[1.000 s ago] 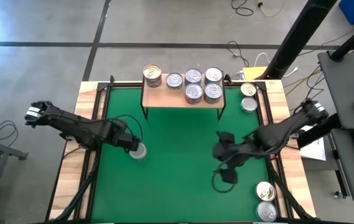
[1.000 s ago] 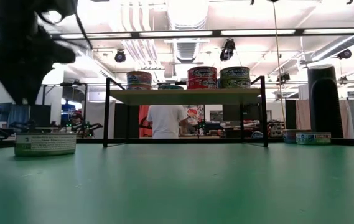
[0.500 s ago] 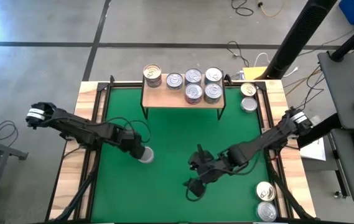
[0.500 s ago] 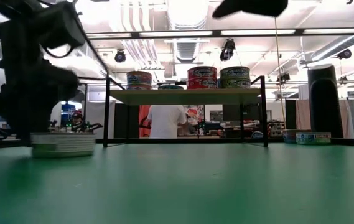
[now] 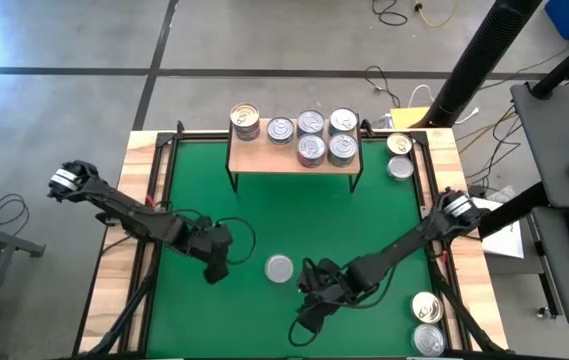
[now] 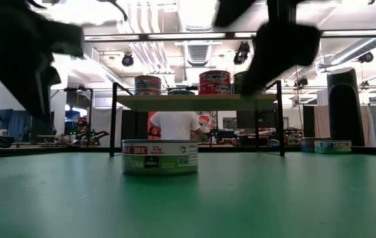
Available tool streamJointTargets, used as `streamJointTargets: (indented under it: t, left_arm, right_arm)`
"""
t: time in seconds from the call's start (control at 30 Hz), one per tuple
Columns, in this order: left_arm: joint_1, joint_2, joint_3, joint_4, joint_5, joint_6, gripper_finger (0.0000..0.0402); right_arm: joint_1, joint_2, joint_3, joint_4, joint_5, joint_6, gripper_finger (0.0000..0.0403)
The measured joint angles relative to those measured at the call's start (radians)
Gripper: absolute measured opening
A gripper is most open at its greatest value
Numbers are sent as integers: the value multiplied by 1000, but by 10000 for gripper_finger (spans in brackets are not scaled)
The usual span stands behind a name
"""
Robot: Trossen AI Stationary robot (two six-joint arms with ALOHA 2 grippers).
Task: Stack canned seafood by type on shelf
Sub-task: Put the left green white tuna can on the shelf
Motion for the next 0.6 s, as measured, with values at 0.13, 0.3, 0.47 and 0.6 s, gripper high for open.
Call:
streamJointTargets:
  t: [0.13,0.3,0.47,0.6]
  left_arm:
    - [-69,-3,3,62,-34,176,146]
    - [-96,28,-3,227,-30,372,146]
    - [-91,96,6,323,-32,438,146]
    - [-91,179,70,337,-30,406,146]
  right_arm:
    - [-11,44,0,-51,-13,-48,381]
    - [-46,39,1,-86,25,-83,381]
    - [-49,37,1,-74,56,-211,381]
    - [-51,37,1,-70,61,-325,381]
